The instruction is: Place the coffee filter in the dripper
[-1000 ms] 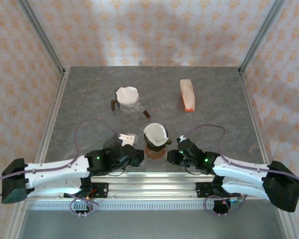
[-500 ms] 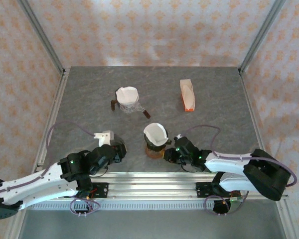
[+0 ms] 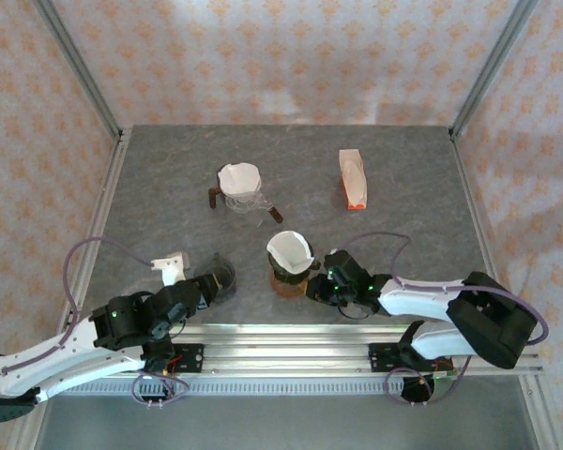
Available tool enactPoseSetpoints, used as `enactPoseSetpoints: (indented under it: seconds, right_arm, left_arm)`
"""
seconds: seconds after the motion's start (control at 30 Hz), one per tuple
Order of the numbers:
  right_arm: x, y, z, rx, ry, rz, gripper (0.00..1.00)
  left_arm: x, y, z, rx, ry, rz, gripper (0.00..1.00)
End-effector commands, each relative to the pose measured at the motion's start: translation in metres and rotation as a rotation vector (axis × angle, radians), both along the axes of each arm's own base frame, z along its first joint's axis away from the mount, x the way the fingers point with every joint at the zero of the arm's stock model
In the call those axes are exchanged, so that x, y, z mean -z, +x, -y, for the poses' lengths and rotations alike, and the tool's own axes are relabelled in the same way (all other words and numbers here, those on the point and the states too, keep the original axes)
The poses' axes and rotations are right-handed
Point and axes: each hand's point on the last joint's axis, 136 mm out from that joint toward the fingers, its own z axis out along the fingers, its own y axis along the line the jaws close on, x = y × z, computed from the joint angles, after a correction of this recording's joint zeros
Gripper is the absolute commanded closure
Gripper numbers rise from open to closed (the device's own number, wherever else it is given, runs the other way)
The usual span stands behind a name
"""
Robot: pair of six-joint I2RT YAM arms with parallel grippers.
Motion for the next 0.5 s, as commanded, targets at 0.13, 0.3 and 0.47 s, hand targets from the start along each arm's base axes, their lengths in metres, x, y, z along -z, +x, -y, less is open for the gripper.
enactPoseSetpoints:
  seconds: [0.13,0.3,0.47]
  right_arm:
    - [-0.014,0.012,0.005,0.023,-0.050,0.079,0.77]
    - [-0.015,-0.002,0.022,0.033,-0.057,0.072,0.77]
    - [-0.023,-0.004,0.020,0.031,-0.031,0.083,0.77]
  left_arm:
    - [-0.015,0.006,-0.017,-0.050,0.093,0.033,0.54]
    - [-0.011,0.006,-0.027,-0.074,0.158,0.025,0.49]
    - [0.008,0.012,-0.026,-0.080,0.193,-0.055,0.46]
